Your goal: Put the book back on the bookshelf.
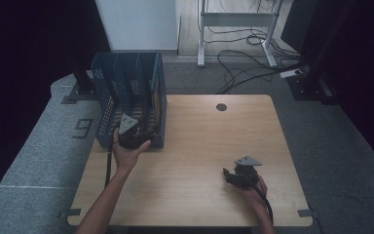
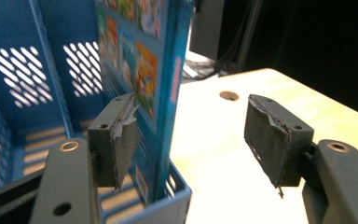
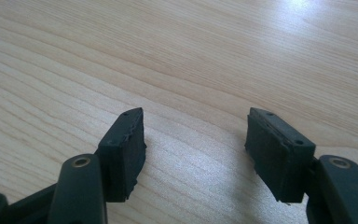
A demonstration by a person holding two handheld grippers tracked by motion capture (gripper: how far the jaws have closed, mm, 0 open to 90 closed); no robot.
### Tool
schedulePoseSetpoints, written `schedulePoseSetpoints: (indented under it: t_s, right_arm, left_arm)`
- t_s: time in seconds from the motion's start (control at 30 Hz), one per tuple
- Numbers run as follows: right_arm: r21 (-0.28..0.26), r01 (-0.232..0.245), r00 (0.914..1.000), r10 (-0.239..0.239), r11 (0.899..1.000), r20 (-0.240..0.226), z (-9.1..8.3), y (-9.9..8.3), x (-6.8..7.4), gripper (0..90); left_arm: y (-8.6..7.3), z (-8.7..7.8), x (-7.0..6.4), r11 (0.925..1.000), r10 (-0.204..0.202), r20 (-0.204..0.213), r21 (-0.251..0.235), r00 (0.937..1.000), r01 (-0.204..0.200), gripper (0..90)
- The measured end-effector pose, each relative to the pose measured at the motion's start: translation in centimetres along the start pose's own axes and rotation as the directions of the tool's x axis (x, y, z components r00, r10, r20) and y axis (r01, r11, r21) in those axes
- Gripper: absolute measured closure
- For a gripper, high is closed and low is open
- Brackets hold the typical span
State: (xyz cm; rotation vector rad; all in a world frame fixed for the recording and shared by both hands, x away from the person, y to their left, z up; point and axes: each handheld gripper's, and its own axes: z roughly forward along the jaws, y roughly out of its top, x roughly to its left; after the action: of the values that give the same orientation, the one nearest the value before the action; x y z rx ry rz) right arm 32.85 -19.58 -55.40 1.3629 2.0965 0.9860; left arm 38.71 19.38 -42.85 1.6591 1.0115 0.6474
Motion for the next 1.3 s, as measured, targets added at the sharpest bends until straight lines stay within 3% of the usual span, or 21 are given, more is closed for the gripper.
schedulePoseSetpoints:
  t_s: [0.27, 0.5, 0.7, 0.97, 1.3]
  right_arm:
    - [0.0, 0.0, 1.0, 0.0, 1.0, -0.001, 0.0, 0.0, 0.0, 36.7]
    - [0.001, 0.001, 1.0, -0.001, 1.0, -0.001, 0.0, 0.0, 0.0, 36.7]
    - [0.0, 0.001, 1.0, -0.001, 1.0, 0.0, 0.0, 0.0, 0.0, 36.7]
    - [0.0, 0.001, 1.0, -0.001, 1.0, 0.0, 0.0, 0.0, 0.0, 36.7]
    - [0.0, 0.0, 1.0, 0.0, 1.0, 0.0, 0.0, 0.0, 0.0, 36.7]
  left_arm:
    - [-1.7, -1.6, -0.7, 0.9992, -0.01, 0.059, 0.039, 0.9982, 0.008, 35.4]
    - [-3.7, -3.2, -1.6, 0.9971, 0.016, 0.094, 0.072, 0.9955, -0.023, 35.3]
    - [-5.2, -4.6, -2.3, 0.9954, -0.014, 0.138, 0.096, 0.9903, 0.0, 34.8]
    - [-7.5, -5.2, -3.3, 0.986, -0.055, 0.149, 0.164, 0.9872, 0.03, 33.4]
    - [-9.1, -5.6, -3.6, 0.9739, -0.036, 0.151, 0.227, 0.9878, 0.001, 33.9]
